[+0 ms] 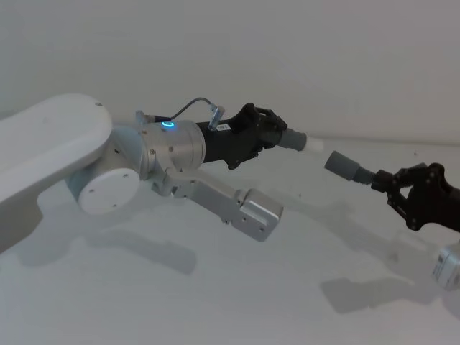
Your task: Use both hands to pick up one end of the pipe from the table, align the ends, and insert them.
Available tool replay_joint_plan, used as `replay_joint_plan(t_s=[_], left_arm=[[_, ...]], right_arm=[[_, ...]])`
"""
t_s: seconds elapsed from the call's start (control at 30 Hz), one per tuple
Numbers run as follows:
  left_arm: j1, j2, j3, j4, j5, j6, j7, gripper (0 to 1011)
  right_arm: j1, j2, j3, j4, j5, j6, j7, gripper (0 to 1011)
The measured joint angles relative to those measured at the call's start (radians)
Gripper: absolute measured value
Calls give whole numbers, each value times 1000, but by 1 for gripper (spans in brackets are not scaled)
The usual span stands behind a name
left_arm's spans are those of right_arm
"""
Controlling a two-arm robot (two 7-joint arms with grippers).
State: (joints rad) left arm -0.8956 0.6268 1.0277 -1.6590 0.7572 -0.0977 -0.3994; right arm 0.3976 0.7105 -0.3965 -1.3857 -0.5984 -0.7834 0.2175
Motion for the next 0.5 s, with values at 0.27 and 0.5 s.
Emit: replay_joint_plan(t_s=[0.27,0.5], left_arm=[[-1,-1,0,1,-1,-4,0,345],[-1,-1,0,2,-1,-5,0,345]], right_arm=[[39,-3,-13,19,-34,-45,-24,67],[62,-5,-23,30,-57,-66,-35,67]])
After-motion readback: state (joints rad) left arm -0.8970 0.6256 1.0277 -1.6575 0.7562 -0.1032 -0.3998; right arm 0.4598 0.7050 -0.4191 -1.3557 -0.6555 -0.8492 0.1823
